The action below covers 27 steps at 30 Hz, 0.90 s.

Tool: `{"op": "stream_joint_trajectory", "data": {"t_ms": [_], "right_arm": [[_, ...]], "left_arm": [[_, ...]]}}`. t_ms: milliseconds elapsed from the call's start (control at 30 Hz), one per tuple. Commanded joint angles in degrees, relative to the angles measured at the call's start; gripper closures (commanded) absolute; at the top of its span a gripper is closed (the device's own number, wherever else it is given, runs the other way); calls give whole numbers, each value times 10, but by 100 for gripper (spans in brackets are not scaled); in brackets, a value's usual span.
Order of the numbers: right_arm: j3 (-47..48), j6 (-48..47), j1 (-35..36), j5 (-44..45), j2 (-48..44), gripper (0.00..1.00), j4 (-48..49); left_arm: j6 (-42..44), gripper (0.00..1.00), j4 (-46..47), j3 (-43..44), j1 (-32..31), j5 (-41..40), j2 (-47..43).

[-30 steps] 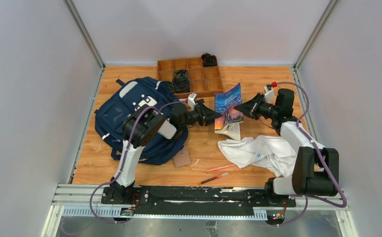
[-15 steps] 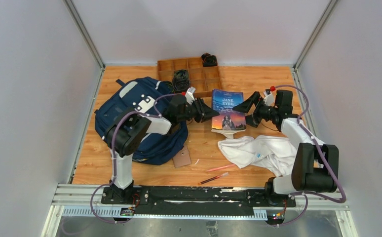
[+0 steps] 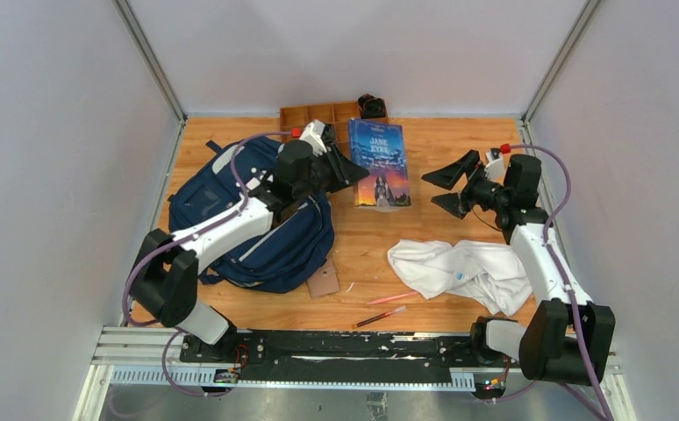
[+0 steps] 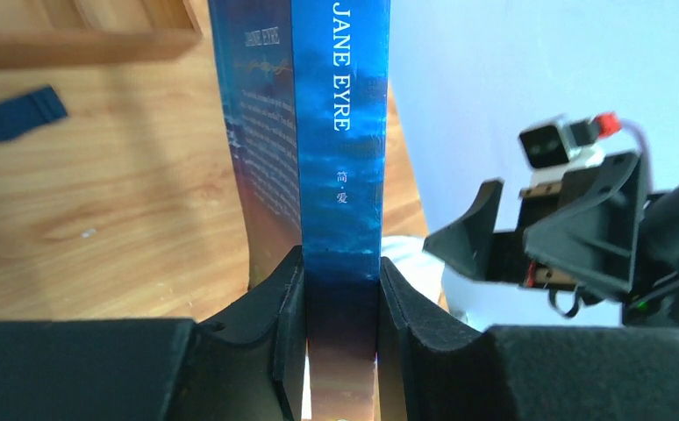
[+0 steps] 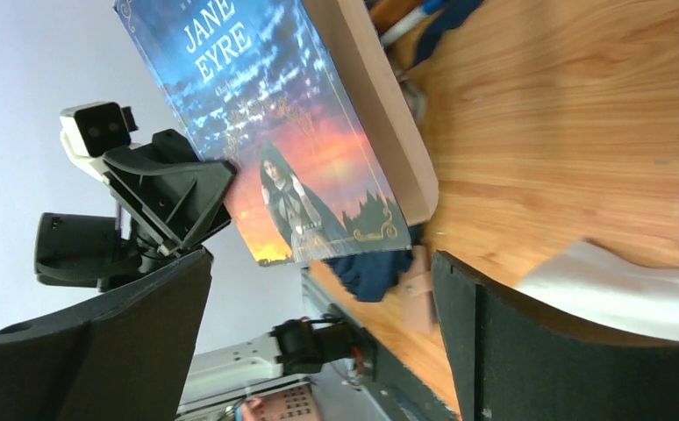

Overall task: Pack the student bag
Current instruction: Pick up the book from the center of the board.

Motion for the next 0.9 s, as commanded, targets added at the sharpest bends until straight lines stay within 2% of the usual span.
{"op": "stream_joint_trajectory", "data": {"t_ms": [0, 133, 300, 467, 733, 867], "right_arm": [[-49, 179, 51, -18, -30, 2, 204], [-66, 210, 134, 44, -32, 1, 271], [-68, 259, 194, 65, -7, 1, 375], [-59, 311, 245, 84, 50, 0, 442], [-73, 433, 287, 84, 160, 0, 667], [-55, 442, 290, 71, 190, 0, 696]], "left_arm": [[4, 100, 61, 37, 2, -126, -93], [-25, 100, 62, 30, 2, -202, -124], [-41, 100, 67, 8, -1, -263, -162], [-54, 100, 68, 12, -1, -252, -176], [-47, 100, 68, 24, -3, -242, -188], [-50, 100, 68, 36, -3, -215, -185]]}}
